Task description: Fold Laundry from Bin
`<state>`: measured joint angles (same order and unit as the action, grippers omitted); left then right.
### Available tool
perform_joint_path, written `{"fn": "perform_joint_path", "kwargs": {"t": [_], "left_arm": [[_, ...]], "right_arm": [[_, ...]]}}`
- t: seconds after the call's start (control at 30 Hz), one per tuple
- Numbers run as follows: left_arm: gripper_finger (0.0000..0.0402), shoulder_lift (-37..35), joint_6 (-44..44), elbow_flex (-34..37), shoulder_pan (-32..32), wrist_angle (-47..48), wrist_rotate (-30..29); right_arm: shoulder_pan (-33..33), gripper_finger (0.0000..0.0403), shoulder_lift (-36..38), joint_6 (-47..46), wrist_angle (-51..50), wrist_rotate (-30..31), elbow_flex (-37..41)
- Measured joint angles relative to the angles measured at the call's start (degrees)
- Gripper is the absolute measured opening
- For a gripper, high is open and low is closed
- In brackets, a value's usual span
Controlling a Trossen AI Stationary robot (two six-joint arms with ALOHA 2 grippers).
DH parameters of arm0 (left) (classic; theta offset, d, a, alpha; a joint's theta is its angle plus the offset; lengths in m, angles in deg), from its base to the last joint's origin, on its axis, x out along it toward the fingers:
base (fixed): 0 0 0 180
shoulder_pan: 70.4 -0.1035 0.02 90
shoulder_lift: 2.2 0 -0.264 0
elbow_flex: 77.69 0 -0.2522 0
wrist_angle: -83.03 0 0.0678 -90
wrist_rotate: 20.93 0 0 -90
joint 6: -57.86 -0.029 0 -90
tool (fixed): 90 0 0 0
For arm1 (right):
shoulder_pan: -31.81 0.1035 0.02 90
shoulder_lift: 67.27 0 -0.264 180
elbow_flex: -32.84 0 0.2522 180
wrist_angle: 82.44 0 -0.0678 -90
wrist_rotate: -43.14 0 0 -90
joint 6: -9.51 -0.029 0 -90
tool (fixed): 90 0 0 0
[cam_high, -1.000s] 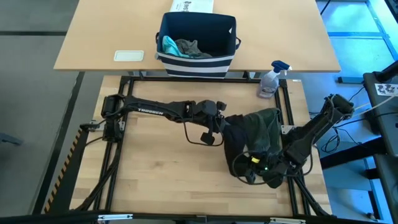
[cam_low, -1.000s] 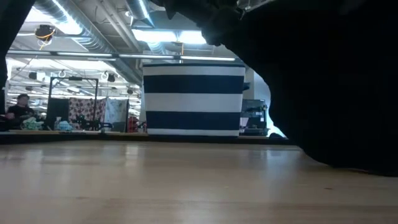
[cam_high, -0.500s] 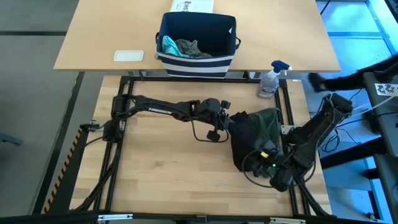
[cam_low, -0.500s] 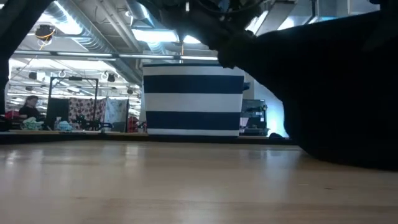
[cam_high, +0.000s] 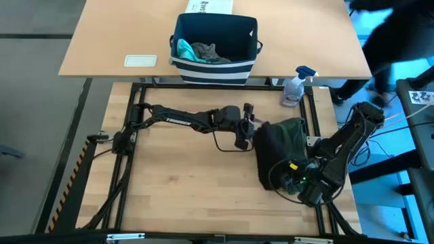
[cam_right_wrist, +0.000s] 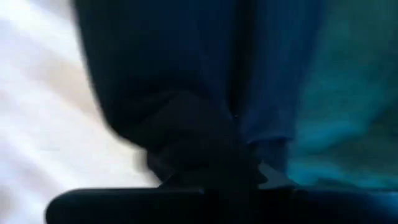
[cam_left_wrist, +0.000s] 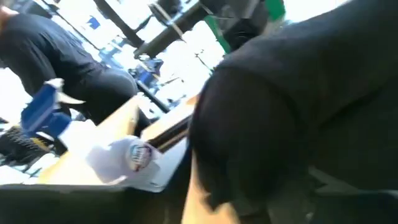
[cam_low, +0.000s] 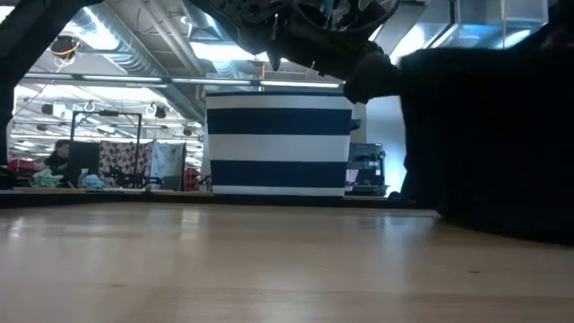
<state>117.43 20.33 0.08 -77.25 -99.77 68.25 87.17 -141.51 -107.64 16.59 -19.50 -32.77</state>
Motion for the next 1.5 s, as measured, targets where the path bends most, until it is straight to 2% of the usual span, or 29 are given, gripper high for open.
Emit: {"fn": "perform_joint_path", "kwargs": {"t": [0.1, 0.17, 0.43, 0.7, 0.87, 0.97, 1.1, 1.33, 1.5], "left_arm": [[0.0207, 0.0, -0.1, 0.0, 0.0, -1.5, -2.6], [0.0223, -0.1, -0.1, -0.1, -0.1, -1.7, -4.2], [0.0235, -0.1, -0.1, -0.1, 1.2, 0.4, -11.0], [0.0235, -0.1, -0.1, -0.1, 4.2, 6.6, -11.8], [0.0235, -0.1, -0.1, -0.1, 6.2, 9.9, -12.1], [0.0236, 0.0, -0.1, -0.1, 7.3, 11.4, -12.1], [0.0236, 0.0, -0.1, 0.0, 8.2, 12.2, -12.2], [0.0226, 0.0, 0.4, 0.0, 8.8, 15.3, -13.1], [0.0216, 0.0, 1.9, 0.0, 9.4, 21.0, -14.6]], "right_arm": [[0.0, 0.0014, -0.7, -4.6, -6.9, -8.6, 0.0], [0.0, 0.0014, -0.9, -5.4, -9.2, -11.4, 0.0], [-2.5, 0.0014, -1.0, -5.6, -13.5, -11.1, 0.0], [-6.5, 0.0028, -1.0, -5.8, -22.4, -15.7, 0.0], [-8.3, 0.0049, -0.6, -3.8, -22.7, -15.9, 1.9], [-8.1, 0.0074, -0.5, -1.4, -21.1, -19.1, 4.0], [-8.1, 0.0125, -0.5, 0.6, -17.7, -19.5, 5.9], [-8.1, 0.0226, -0.5, 0.9, -17.5, -14.6, 5.9], [-8.1, 0.0276, -0.5, 0.9, -18.5, -14.3, 5.9]]}}
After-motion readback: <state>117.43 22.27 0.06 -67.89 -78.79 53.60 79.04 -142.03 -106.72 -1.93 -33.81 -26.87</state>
